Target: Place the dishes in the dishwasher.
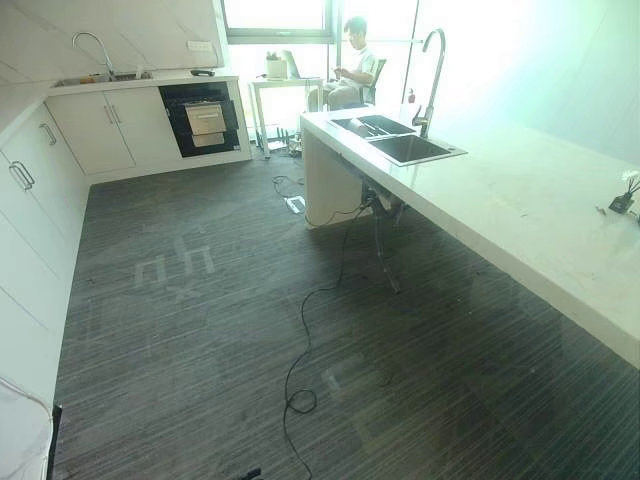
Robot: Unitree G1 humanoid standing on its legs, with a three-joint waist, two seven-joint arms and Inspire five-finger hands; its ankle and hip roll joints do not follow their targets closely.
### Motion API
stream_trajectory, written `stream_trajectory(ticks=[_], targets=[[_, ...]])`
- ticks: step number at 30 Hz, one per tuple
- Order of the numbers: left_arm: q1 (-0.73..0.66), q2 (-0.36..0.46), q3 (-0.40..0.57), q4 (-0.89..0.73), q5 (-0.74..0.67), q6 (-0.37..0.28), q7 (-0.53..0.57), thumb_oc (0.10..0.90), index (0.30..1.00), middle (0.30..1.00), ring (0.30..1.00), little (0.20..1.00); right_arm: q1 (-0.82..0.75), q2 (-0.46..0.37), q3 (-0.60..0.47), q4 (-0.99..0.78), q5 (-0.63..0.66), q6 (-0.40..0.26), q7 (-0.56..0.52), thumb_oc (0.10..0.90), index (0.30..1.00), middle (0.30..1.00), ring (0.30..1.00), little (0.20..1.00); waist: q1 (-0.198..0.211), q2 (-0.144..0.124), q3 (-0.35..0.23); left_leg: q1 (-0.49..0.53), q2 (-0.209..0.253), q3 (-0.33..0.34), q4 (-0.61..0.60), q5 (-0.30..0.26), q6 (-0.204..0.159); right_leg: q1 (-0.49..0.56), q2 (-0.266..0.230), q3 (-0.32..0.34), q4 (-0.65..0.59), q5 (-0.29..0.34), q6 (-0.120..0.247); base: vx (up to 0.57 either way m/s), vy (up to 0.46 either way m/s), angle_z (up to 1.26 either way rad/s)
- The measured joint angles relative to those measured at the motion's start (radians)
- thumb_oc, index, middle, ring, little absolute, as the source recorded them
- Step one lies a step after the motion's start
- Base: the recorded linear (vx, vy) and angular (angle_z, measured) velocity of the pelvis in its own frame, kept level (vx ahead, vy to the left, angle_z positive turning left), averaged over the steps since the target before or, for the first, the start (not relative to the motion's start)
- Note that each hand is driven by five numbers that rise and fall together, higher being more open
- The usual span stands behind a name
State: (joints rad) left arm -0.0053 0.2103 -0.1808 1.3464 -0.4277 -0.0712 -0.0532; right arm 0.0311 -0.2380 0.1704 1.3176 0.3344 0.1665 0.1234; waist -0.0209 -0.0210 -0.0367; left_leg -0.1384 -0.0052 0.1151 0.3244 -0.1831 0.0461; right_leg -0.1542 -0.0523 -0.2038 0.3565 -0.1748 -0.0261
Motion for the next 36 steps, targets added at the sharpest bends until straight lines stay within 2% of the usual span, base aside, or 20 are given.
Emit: stream_trajectory(ticks=[9, 17, 24, 27, 28, 30, 31, 32, 34, 36], targets=[[0.018, 0.001, 0.017, 0.001, 0.000, -0.002, 0.005, 0.800, 0.900, 0.900, 0.900, 0.900, -0.001, -0.002, 0.002, 0.022, 0.001, -0.013, 0.002, 0.800, 0.900, 0.900, 0.900, 0.900, 0.013, 0.003, 0.004, -0.004, -0.003, -0.013, -0.003, 0.001, -0.002, 0.005, -0.004, -0.016, -0.005, -0.001, -0.002, 0.00, -0.012, 0.05], [0.015, 0.004, 0.023, -0.002, -0.001, -0.001, 0.005, 0.800, 0.900, 0.900, 0.900, 0.900, -0.001, 0.000, 0.001, 0.022, 0.001, -0.032, 0.002, 0.800, 0.900, 0.900, 0.900, 0.900, 0.005, -0.002, 0.023, 0.003, -0.007, -0.018, -0.014, 0.003, -0.004, 0.014, -0.011, -0.027, -0.007, -0.003, -0.003, 0.02, -0.068, 0.05], [0.017, 0.000, 0.060, -0.004, -0.080, 0.023, 0.007, 0.800, 0.900, 0.900, 0.900, 0.900, -0.010, 0.003, 0.002, 0.021, 0.001, -0.062, 0.008, 0.800, 0.900, 0.900, 0.900, 0.900, 0.000, 0.002, 0.045, 0.003, 0.007, -0.027, -0.017, 0.001, -0.022, 0.016, 0.005, -0.035, -0.009, -0.017, -0.016, 0.09, -0.170, 0.02], [0.023, -0.005, 0.070, -0.022, -0.087, 0.022, 0.006, 0.800, 0.900, 0.900, 0.900, 0.900, -0.014, 0.002, 0.003, 0.020, -0.001, -0.064, 0.009, 0.800, 0.900, 0.900, 0.900, 0.900, -0.001, 0.011, 0.066, 0.018, 0.010, -0.031, -0.030, 0.004, -0.043, 0.028, 0.016, -0.034, -0.015, -0.030, -0.023, 0.13, -0.087, 0.02], [0.022, -0.007, 0.073, -0.022, -0.114, 0.018, 0.005, 0.800, 0.900, 0.900, 0.900, 0.900, -0.023, -0.002, 0.003, 0.013, -0.009, -0.057, 0.009, 0.800, 0.900, 0.900, 0.900, 0.900, 0.006, 0.009, 0.085, 0.026, 0.010, -0.008, -0.032, 0.028, -0.077, 0.024, 0.013, -0.025, -0.001, -0.041, -0.030, 0.17, 0.039, -0.03], [-0.009, 0.002, 0.090, -0.025, -0.140, 0.016, 0.005, 0.800, 0.900, 0.900, 0.900, 0.900, -0.061, 0.006, 0.003, 0.015, -0.018, -0.048, 0.009, 0.800, 0.900, 0.900, 0.900, 0.900, 0.015, -0.024, 0.155, -0.031, -0.001, 0.041, 0.074, 0.124, -0.153, 0.029, -0.032, -0.009, 0.006, -0.055, -0.046, 0.22, 0.154, 0.15], [-0.027, -0.006, 0.097, -0.031, -0.148, 0.002, 0.004, 0.800, 0.900, 0.900, 0.900, 0.900, -0.075, -0.007, -0.004, 0.027, -0.018, -0.047, 0.008, 0.800, 0.900, 0.900, 0.900, 0.900, 0.017, -0.018, 0.172, -0.099, 0.041, 0.077, 0.141, 0.099, -0.157, 0.033, -0.016, -0.011, -0.024, -0.044, -0.032, 0.28, 0.196, 0.27], [-0.032, -0.022, 0.105, -0.037, -0.150, -0.008, 0.004, 0.800, 0.900, 0.900, 0.900, 0.900, -0.090, -0.016, -0.014, 0.033, -0.019, -0.047, 0.008, 0.800, 0.900, 0.900, 0.900, 0.900, 0.023, 0.020, 0.190, -0.132, 0.097, 0.105, 0.093, 0.096, -0.155, 0.042, 0.010, -0.015, -0.046, -0.035, -0.016, 0.30, 0.230, 0.30], [-0.043, -0.039, 0.109, -0.041, -0.158, -0.035, 0.002, 0.800, 0.900, 0.900, 0.900, 0.900, -0.101, -0.043, -0.044, 0.047, -0.019, -0.051, 0.007, 0.800, 0.900, 0.900, 0.900, 0.900, 0.027, 0.072, 0.219, -0.191, 0.183, 0.093, -0.024, 0.129, -0.171, 0.062, 0.045, -0.026, -0.053, -0.032, -0.011, 0.32, 0.286, 0.15], [-0.048, -0.041, 0.105, -0.041, -0.154, -0.055, -0.003, 0.800, 0.900, 0.900, 0.900, 0.900, -0.106, -0.044, -0.046, 0.064, -0.020, -0.056, 0.007, 0.800, 0.900, 0.900, 0.900, 0.900, 0.031, 0.074, 0.223, -0.209, 0.195, 0.012, -0.100, 0.167, -0.165, 0.110, 0.057, -0.011, -0.083, -0.034, -0.008, 0.40, 0.386, -0.26]])
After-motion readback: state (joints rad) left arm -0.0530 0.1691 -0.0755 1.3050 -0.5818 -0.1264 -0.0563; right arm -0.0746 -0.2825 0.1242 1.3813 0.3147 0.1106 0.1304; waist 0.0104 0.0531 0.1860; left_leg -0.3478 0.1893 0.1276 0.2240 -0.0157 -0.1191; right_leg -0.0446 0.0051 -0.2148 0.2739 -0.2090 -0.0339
